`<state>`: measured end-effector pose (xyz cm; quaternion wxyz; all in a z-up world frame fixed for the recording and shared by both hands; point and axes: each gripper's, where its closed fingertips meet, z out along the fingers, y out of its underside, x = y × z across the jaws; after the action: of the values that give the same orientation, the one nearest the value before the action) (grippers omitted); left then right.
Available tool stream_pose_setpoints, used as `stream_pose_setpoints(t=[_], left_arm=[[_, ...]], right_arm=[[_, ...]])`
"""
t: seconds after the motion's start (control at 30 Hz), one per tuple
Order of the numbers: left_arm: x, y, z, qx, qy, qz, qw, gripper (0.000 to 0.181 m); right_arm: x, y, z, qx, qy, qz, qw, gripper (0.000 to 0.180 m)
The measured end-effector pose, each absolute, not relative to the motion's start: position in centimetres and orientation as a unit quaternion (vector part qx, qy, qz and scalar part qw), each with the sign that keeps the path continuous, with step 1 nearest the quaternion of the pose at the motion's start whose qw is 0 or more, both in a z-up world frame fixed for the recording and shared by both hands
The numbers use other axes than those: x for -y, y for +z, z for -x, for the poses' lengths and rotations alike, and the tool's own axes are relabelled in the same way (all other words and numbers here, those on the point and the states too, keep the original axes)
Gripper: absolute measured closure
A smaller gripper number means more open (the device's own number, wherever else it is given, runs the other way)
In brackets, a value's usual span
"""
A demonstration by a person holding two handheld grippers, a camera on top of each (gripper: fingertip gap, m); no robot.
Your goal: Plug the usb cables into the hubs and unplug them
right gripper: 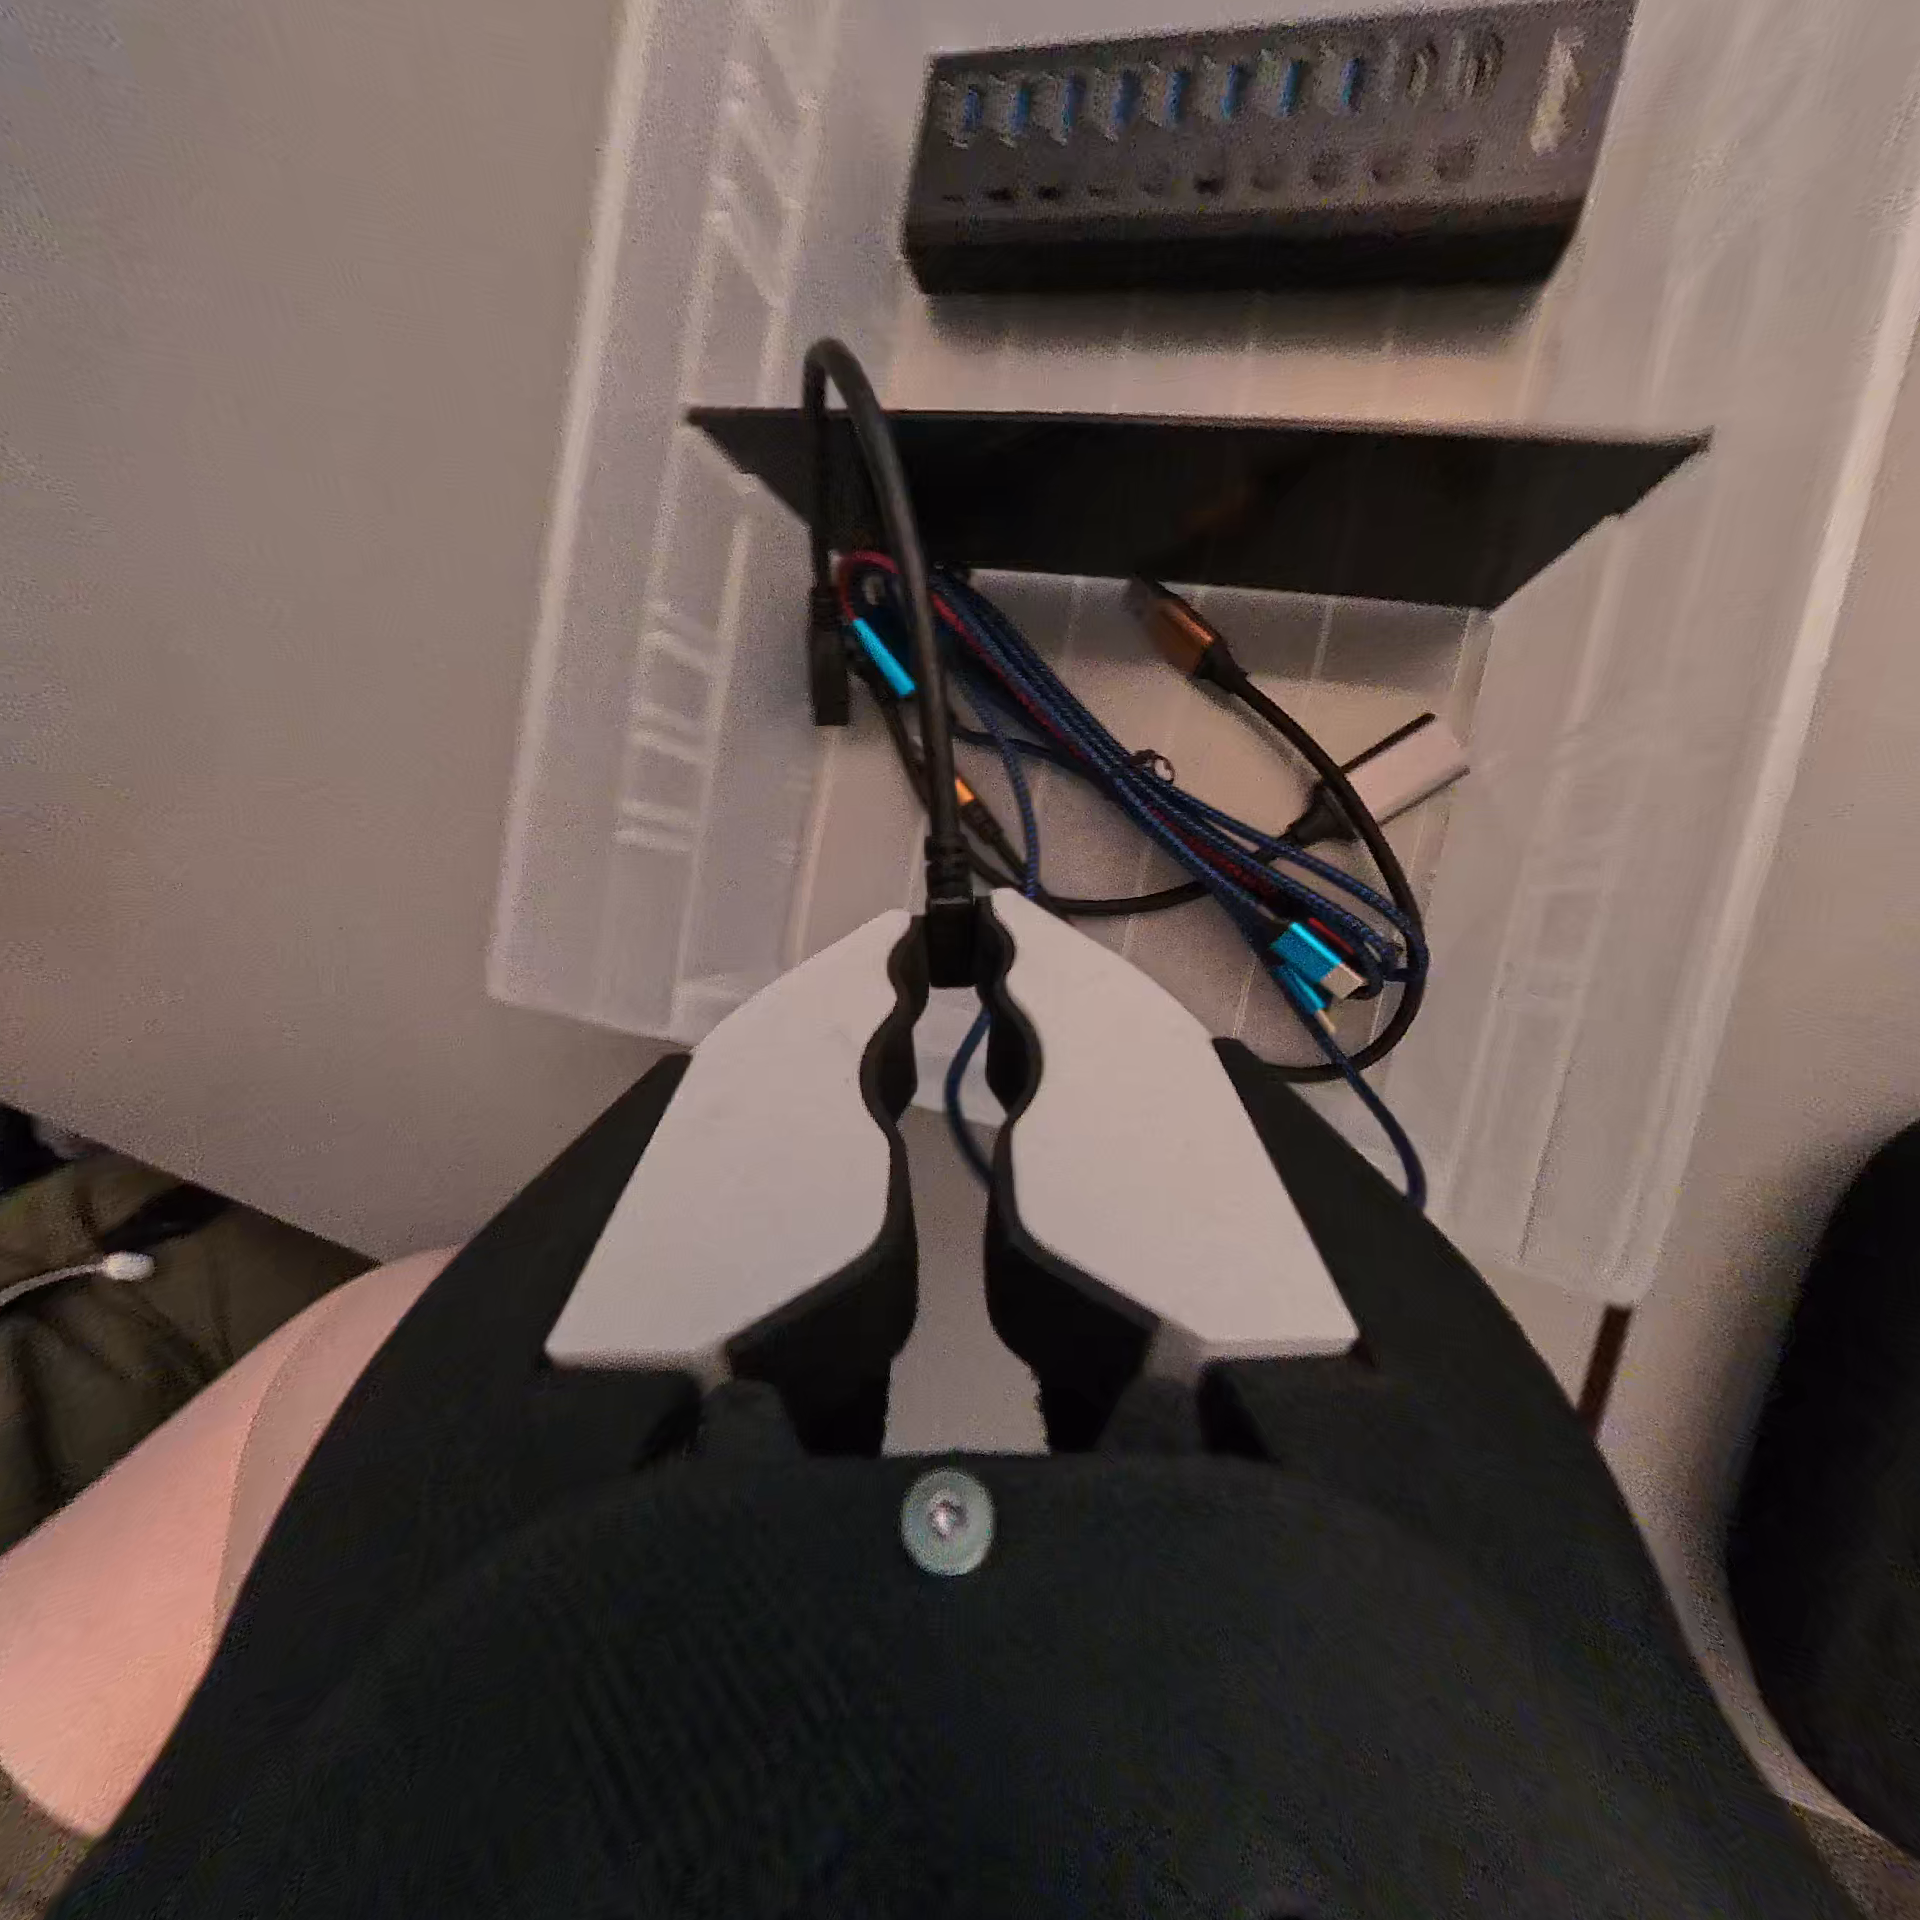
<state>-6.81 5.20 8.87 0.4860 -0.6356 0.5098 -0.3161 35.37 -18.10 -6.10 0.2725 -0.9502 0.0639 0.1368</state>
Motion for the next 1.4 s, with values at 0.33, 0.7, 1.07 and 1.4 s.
stream_pose_setpoints(t=[0.33,0.7,1.07,1.4], left_arm=[[-4.0,9.1,5.9,-0.523,-0.346,0.619,0.474,0.152],[2.6,9.8,0.6,-0.530,-0.539,0.524,0.392,0.152],[3.5,8.8,0.9,-0.574,-0.512,0.521,0.370,0.152],[3.0,8.5,0.4,-0.565,-0.519,0.528,0.364,0.117]], right_arm=[[17.2,-1.6,-41.0,-0.211,0.026,0.902,0.377,0.145],[13.6,26.0,-16.4,0.209,0.165,0.400,0.877,0.134],[2.5,14.3,2.6,0.309,0.479,0.536,0.622,0.124],[1.2,11.3,1.7,0.348,0.433,0.592,0.584,0.152]])
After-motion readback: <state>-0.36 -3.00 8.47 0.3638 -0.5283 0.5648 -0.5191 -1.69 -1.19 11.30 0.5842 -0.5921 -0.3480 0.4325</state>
